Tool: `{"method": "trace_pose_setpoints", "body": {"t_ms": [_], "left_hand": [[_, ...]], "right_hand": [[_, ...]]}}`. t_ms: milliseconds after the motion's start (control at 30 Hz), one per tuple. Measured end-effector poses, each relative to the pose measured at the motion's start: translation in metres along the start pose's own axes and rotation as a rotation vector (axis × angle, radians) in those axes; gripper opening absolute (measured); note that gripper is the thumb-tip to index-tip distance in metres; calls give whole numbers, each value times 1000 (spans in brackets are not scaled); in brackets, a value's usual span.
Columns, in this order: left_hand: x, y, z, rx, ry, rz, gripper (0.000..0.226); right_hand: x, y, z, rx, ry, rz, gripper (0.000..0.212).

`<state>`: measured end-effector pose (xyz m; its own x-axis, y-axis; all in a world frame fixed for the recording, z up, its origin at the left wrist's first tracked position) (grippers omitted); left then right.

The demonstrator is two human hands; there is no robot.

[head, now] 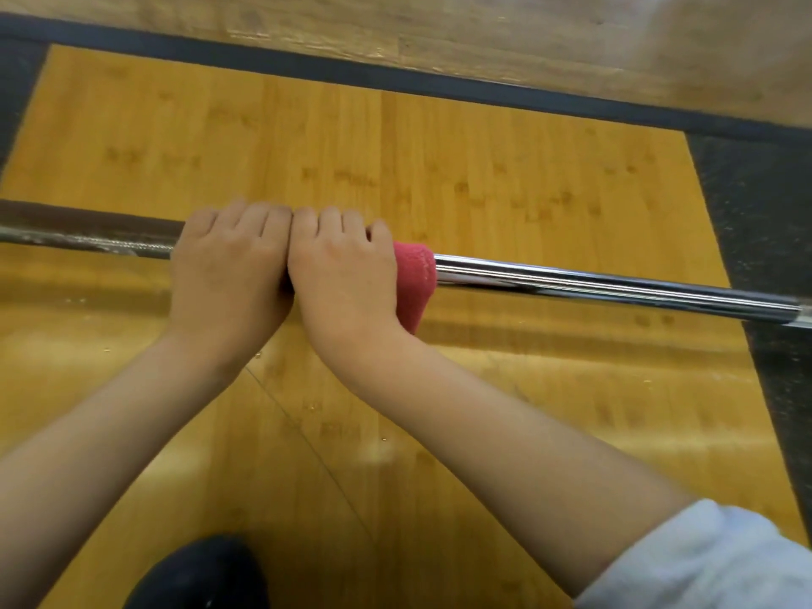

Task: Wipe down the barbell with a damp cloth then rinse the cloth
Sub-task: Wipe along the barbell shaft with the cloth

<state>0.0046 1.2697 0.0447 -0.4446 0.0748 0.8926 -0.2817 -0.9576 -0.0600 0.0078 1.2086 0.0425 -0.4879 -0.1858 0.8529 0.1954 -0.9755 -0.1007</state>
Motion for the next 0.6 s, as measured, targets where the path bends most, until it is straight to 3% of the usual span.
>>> {"method": "trace_pose_setpoints", "body": {"t_ms": [100,200,267,367,433,500,600], "left_hand": [[0,0,9,-3,-17,-9,30],[-8,1,14,8,-132,4,23],[-34,-5,18,28,-464,-46,17],[-66,-12,13,88,-1089,-315,28],[-69,-10,13,101,-1221,-435,36],[-68,-14,12,98,-1111,-372,31],[-32,-14,14,27,-500,-166,21]], "right_hand": [[-2,6,-3,42,-30,16,29],[1,20,-5,81,-109,-8,31],[0,35,-9,103,-198,5,19],[8,61,-14,77,-197,10,26],[13,67,-14,31,-137,-19,27],[11,63,-14,13,-95,-57,28],[8,50,-11,-55,-67,-24,37]]}}
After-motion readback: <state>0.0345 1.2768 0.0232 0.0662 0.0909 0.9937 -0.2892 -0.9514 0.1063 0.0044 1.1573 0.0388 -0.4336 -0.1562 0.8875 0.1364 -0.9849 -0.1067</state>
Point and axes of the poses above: each hand's wrist, its own z-axis towards the middle knuckle, its own x-axis out of the back of the hand, y = z × x, the point moved 9 cm from there along z, towards the middle knuckle, and after that the axes turned 7 degrees about y, right-handed, at the moved point
